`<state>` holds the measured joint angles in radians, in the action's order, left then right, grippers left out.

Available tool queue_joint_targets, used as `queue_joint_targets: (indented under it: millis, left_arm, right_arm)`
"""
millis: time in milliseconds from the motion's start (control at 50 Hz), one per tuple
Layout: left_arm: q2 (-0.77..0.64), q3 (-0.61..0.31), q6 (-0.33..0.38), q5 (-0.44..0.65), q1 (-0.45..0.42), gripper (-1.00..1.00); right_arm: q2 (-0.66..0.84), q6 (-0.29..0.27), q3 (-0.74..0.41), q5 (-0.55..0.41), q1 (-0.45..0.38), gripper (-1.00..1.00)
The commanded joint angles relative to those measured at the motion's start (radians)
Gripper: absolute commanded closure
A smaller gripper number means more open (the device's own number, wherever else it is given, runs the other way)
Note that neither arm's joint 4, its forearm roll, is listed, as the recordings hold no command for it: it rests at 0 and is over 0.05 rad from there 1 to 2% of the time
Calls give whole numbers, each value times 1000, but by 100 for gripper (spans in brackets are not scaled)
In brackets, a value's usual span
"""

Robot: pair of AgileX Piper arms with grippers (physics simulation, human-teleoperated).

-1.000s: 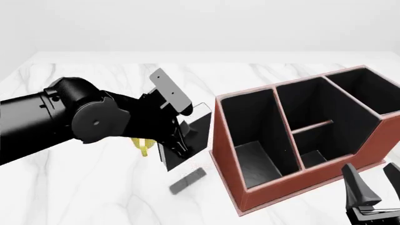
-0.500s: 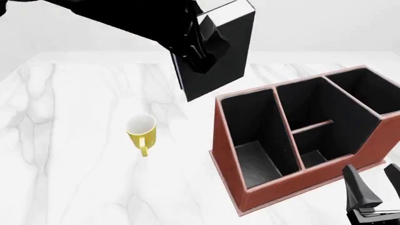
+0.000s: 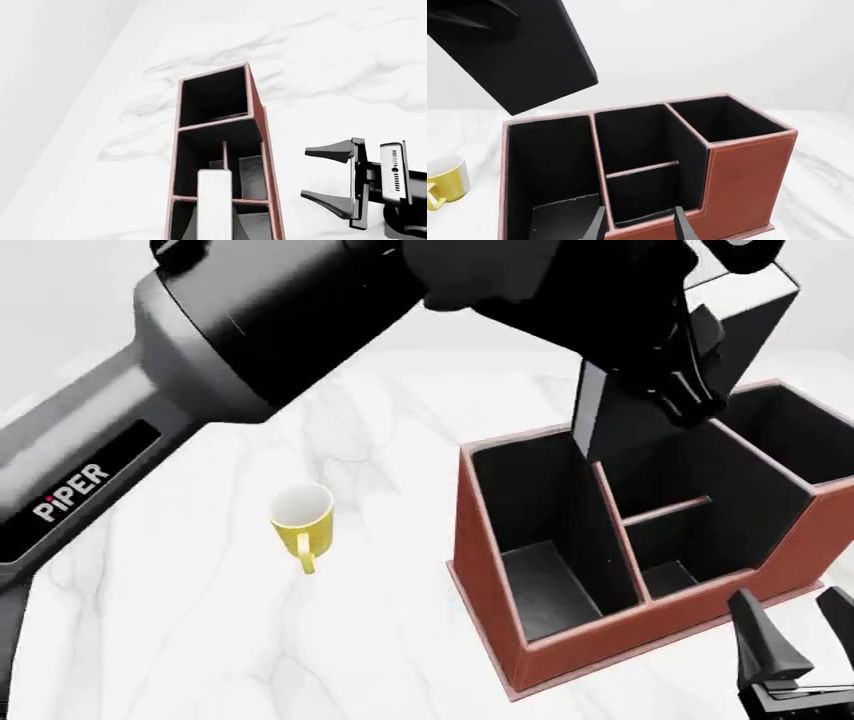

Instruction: Pick up the book and place it in the back compartment of the caddy.

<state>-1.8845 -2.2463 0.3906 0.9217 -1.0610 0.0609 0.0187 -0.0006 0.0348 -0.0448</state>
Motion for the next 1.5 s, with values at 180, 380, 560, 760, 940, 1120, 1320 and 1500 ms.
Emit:
queue_joint_targets:
  millis: [180,380,560,760,940,1120,1320,1500]
  left_arm:
    - [-169,46,18,-265,-73,100]
    - [-204,72,10,-336,-68,100]
    - [-177,157,-2,-375,-83,100]
    - [-323,-4,-21,-346,-72,100]
    - [-392,-44,-58,-386,-63,100]
    - [-437,-47,-64,-410,-52,100]
    - [-496,-77,-70,-415,-32,100]
    - [-535,-64,-72,-432,-26,100]
  right_arm:
    - [28,4,0,24,0,-100]
    - [39,6,0,32,0,-100]
    - [64,10,0,53,1,-100]
    - [93,13,0,77,-1,-100]
    - [96,9,0,80,0,-100]
    - [94,11,0,78,1,-100]
    - [87,12,0,71,0,-100]
    - [89,16,0,72,2,-100]
